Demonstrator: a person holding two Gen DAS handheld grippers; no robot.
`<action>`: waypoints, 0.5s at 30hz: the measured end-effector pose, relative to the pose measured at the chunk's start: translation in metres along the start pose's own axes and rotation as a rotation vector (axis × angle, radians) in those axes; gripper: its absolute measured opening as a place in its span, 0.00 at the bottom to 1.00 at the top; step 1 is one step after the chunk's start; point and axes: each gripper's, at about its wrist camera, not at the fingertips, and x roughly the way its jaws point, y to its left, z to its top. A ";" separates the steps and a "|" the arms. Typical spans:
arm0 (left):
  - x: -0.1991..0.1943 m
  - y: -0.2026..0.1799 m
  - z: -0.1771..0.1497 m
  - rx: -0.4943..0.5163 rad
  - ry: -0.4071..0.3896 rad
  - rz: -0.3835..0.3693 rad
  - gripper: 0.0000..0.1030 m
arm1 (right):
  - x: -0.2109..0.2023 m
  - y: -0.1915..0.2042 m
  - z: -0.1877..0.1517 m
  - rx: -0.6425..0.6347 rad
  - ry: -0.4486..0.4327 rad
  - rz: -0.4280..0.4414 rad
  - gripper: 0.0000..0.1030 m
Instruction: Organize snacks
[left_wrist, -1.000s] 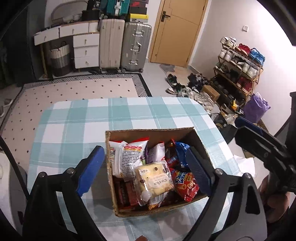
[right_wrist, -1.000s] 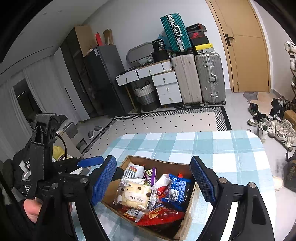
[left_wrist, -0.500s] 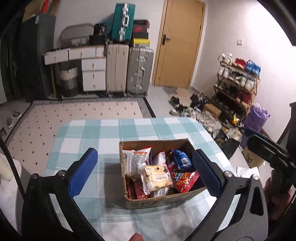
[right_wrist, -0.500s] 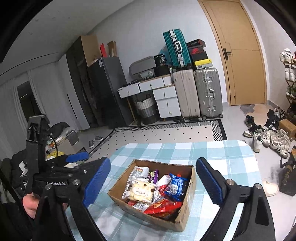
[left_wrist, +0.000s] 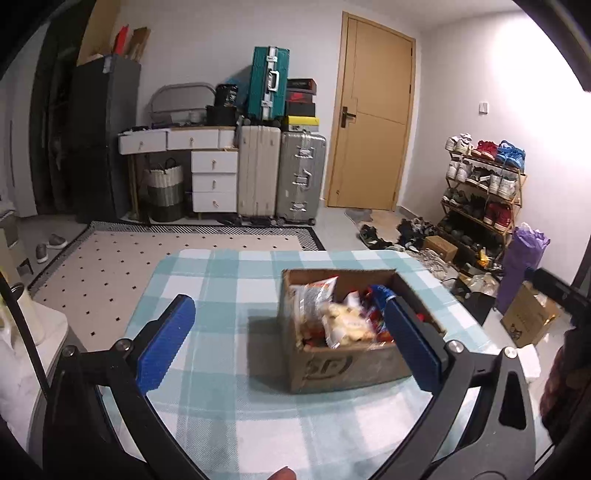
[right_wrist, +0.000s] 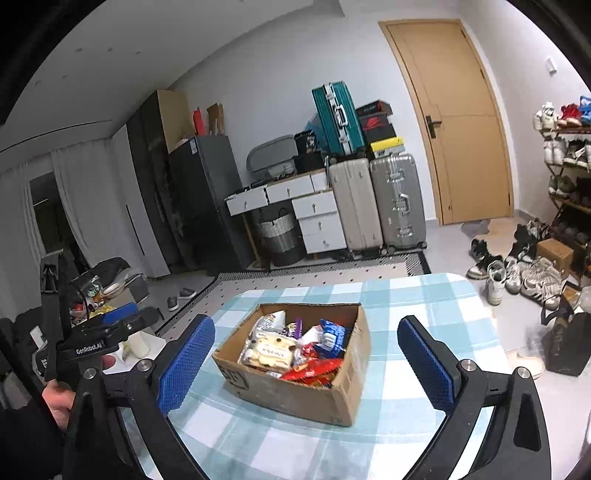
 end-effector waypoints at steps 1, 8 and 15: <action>-0.003 0.003 -0.010 -0.002 -0.013 0.006 0.99 | -0.004 -0.001 -0.005 -0.006 -0.011 -0.004 0.98; -0.015 0.019 -0.066 -0.001 -0.076 0.045 0.99 | -0.022 -0.009 -0.049 -0.034 -0.057 -0.030 0.98; -0.007 0.026 -0.108 0.016 -0.120 0.062 0.99 | -0.030 -0.016 -0.090 -0.062 -0.077 -0.052 0.98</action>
